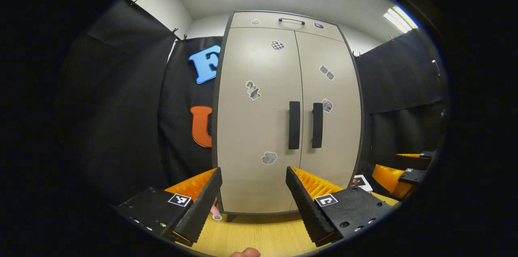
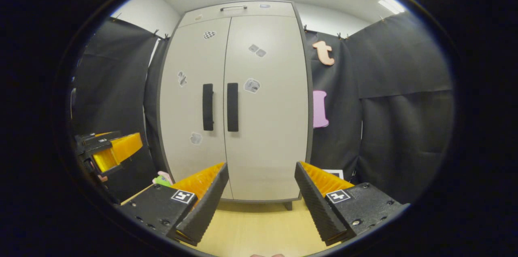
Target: Open the right door of the double-door shoe cabinet with the right hand, and open the left door with the left hand.
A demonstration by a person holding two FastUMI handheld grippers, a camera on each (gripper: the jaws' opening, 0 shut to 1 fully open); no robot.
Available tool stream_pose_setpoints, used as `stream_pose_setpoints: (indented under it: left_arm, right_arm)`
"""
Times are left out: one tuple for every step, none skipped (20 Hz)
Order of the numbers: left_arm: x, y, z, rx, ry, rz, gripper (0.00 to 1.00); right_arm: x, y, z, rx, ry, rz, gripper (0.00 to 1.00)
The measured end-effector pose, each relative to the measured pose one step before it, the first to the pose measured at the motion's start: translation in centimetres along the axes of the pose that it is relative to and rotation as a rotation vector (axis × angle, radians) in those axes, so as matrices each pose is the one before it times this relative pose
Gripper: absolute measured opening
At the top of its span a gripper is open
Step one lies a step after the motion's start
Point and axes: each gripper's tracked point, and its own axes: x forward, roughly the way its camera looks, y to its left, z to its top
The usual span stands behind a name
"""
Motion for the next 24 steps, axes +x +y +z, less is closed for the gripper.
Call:
stream_pose_setpoints:
  left_arm:
    - [-0.134,-0.178,-0.050,0.00166,0.00024,-0.00652,0.95]
    - [-0.054,-0.160,0.019,0.00391,0.00169,-0.00489,0.95]
    - [-0.094,-0.032,-0.081,-0.00045,0.00243,-0.00231,0.95]
    - [-0.008,-0.159,0.039,-0.00523,0.00244,-0.00586,0.95]
    - [-0.170,-0.154,-0.001,-0.00541,0.00073,-0.00776,0.95]
    - [-0.216,0.076,-0.058,-0.00423,0.00143,-0.00362,0.95]
    - [0.077,-0.001,0.022,-0.00109,0.00195,-0.00110,0.95]
    - [-0.018,0.008,-0.213,0.00054,0.00347,-0.00033,0.95]
    - [-0.137,-0.019,-0.166,0.00203,0.00534,-0.00183,0.95]
    - [-0.144,-0.004,-0.152,0.00286,0.00400,-0.00092,0.95]
    - [-0.304,0.161,-0.220,0.00202,0.00361,0.00338,0.95]
    - [-0.175,0.100,-0.250,-0.00009,0.00469,0.00085,0.95]
    - [-0.348,0.078,-0.214,-0.00185,0.00622,0.00102,0.95]
    - [-0.236,0.130,-0.172,-0.00053,0.00407,-0.00090,0.95]
    - [-0.046,0.113,-0.100,0.00121,0.00371,0.00145,0.95]
    - [-0.140,0.176,-0.066,0.00205,0.00158,0.00542,0.95]
    - [-0.028,0.253,-0.156,0.00241,0.00403,0.00423,0.95]
    - [-0.107,0.230,-0.102,0.00204,0.00437,0.00452,0.95]
    - [-0.098,0.255,-0.058,0.00242,0.00167,0.00635,0.95]
    - [-0.152,0.324,-0.047,0.00035,0.00043,0.00915,0.95]
    - [0.068,0.416,-0.010,-0.00165,-0.00100,0.00729,0.95]
    - [0.002,0.289,0.052,-0.00470,-0.00154,0.00747,0.95]
    - [0.013,0.192,-0.036,-0.00690,0.00046,0.00645,0.95]
    - [0.074,0.196,-0.043,-0.00884,0.00343,0.00434,0.95]
  right_arm:
    - [0.523,0.155,0.354,-0.00374,-0.00209,0.00429,1.00]
    - [0.609,0.186,0.455,0.00002,-0.00559,0.00690,1.00]
    - [0.693,0.241,0.440,0.00476,-0.00237,0.00813,1.00]
    - [0.727,0.159,0.567,0.00961,-0.00436,0.00644,1.00]
    - [0.968,0.224,1.085,0.01189,-0.01938,0.00833,1.00]
    - [0.896,-0.045,0.815,0.00700,-0.01895,-0.00012,1.00]
    - [1.195,-0.012,0.800,0.00061,-0.01271,-0.00208,1.00]
    - [1.304,0.024,0.297,-0.00441,0.00003,-0.00185,1.00]
    - [1.394,0.074,0.140,-0.00112,0.01426,0.00023,1.00]
    - [1.150,0.190,0.248,0.00395,0.00656,0.00506,1.00]
    - [1.193,0.282,0.340,0.00597,0.00755,0.00659,1.00]
    - [1.255,0.480,0.570,0.00395,-0.00347,0.01117,1.00]
    - [1.164,0.311,0.464,-0.00459,0.00347,0.00194,1.00]
    - [1.125,0.165,0.483,-0.00839,0.00117,-0.00179,1.00]
    - [0.971,0.267,0.511,-0.00736,-0.00119,-0.00326,1.00]
    - [0.938,0.361,0.387,-0.00727,0.00068,0.00095,1.00]
    - [1.003,0.353,0.194,-0.00822,0.00423,0.00071,1.00]
    - [0.791,0.188,0.190,-0.00803,0.00349,-0.00131,1.00]
    - [0.656,0.075,0.143,-0.00456,0.00112,-0.00418,1.00]
    - [0.637,0.048,0.001,-0.00640,0.00539,-0.00747,1.00]
    - [-0.041,0.804,0.037,0.00730,0.00332,0.03219,1.00]
    - [0.185,-0.061,-0.081,0.00363,0.00920,-0.00395,0.95]
    - [-0.006,-0.049,0.104,-0.00552,-0.00483,-0.00844,0.96]
    - [-0.152,0.057,-0.067,-0.00683,0.00680,-0.00344,0.96]
